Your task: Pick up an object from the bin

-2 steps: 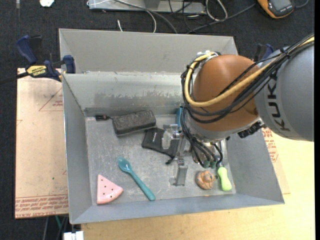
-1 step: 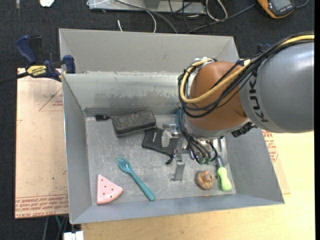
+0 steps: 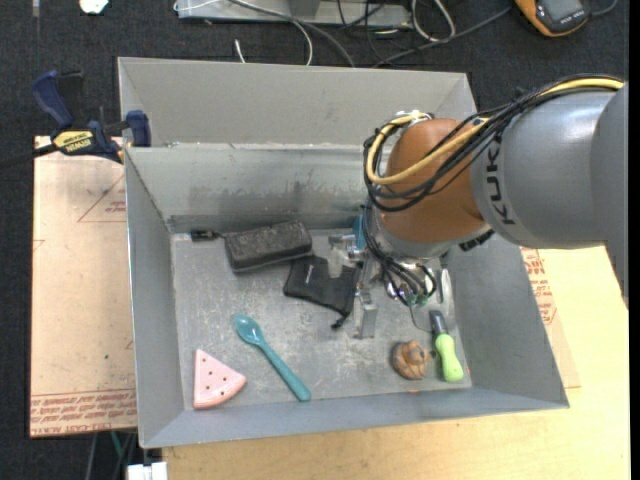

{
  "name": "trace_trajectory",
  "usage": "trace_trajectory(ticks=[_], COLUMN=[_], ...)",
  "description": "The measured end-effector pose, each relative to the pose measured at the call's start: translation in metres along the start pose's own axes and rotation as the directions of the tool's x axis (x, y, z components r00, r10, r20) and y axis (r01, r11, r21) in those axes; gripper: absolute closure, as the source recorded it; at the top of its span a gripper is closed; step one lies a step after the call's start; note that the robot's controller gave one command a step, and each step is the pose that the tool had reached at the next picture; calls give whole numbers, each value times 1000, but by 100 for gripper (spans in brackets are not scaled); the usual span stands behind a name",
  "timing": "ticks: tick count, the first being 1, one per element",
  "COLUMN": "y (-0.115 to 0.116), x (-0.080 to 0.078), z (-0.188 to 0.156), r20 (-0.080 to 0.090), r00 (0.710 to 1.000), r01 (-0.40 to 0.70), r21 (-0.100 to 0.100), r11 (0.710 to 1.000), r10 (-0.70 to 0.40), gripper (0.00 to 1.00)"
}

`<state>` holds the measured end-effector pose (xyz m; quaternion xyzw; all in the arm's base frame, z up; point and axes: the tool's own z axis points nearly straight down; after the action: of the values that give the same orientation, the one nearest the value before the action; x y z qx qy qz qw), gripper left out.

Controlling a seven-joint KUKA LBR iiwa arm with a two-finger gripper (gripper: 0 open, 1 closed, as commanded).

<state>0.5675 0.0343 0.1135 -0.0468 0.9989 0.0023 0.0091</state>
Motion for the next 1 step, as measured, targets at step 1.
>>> trace_trajectory(ticks=[1], y=[-12], x=[-9], z=[31], r20=[-7], r00=[969], r01=[-246], r21=[2], r11=[969], r10=[246], gripper=[0])
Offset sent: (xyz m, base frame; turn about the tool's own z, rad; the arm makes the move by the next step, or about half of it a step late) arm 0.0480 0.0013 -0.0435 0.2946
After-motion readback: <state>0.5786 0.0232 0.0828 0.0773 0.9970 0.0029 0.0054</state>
